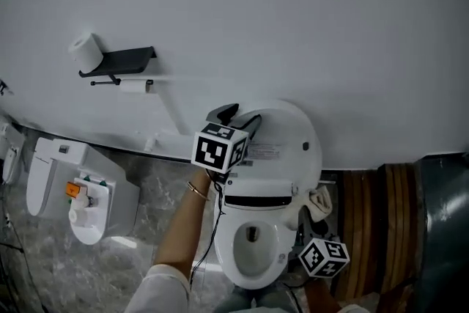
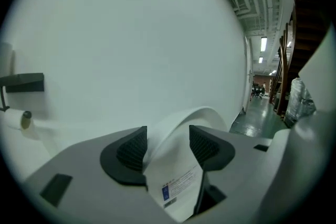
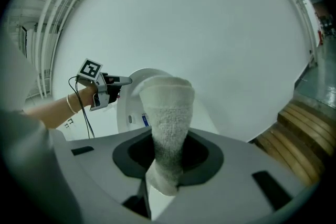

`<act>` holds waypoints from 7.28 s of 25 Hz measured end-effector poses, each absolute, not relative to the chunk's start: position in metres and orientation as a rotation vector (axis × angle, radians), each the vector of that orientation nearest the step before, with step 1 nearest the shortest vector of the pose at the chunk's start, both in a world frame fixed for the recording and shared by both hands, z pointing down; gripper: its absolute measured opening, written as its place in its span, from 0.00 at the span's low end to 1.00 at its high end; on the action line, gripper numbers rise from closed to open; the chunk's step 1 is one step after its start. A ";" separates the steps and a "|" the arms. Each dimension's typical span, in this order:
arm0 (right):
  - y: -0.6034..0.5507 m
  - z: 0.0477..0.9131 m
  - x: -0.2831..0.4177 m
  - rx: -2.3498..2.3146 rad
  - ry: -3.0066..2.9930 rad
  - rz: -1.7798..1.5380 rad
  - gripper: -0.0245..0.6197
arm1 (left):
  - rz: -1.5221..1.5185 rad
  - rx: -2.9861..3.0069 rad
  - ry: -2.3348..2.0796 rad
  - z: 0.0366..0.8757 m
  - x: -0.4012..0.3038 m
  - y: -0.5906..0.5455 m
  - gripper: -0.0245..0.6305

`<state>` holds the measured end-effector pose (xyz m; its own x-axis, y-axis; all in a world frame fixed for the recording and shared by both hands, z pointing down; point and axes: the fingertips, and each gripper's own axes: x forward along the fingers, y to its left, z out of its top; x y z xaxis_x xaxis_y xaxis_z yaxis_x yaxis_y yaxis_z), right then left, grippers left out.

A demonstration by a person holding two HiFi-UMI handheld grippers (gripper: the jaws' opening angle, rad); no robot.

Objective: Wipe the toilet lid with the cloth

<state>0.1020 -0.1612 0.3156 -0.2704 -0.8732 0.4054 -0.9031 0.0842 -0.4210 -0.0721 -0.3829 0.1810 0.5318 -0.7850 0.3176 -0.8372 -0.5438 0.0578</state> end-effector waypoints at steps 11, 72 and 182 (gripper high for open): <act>-0.118 0.151 0.173 1.969 -2.496 0.996 0.19 | 0.476 2.682 -1.113 0.174 -0.059 -0.213 0.42; 0.023 0.584 0.022 1.120 -2.230 1.068 0.19 | 0.588 1.504 -1.202 0.703 -0.080 0.175 0.20; 0.036 0.693 -0.158 0.665 -1.901 1.248 0.19 | 0.458 1.313 -1.609 0.669 -0.224 0.058 0.06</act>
